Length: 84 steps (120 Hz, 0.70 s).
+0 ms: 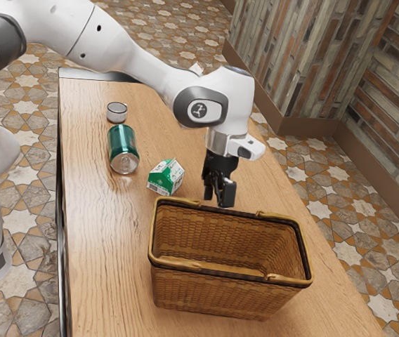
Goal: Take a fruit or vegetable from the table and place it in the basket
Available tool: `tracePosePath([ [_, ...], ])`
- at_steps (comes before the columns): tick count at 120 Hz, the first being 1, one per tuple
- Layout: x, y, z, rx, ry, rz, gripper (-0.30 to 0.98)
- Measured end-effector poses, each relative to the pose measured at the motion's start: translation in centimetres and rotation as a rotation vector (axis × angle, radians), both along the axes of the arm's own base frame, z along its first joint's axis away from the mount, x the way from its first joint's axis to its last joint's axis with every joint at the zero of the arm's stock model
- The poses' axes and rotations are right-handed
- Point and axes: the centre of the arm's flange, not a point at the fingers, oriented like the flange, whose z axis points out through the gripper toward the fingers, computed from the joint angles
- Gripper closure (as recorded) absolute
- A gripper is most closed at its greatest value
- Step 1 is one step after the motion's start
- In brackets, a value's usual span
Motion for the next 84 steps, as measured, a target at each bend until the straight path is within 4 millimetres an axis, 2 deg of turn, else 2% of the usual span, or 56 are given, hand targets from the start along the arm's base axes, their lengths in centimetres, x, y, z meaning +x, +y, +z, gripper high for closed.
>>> tracePosePath([
  [31, 0.1, -0.1, -0.6, 0.004, 0.001, -0.032, 0.00],
  [62, -0.1, -1.4, -0.8, 0.001, -0.001, -0.072, 0.00],
  [84, 0.0, -1.5, -1.4, 0.005, 0.006, -0.081, 0.00],
])
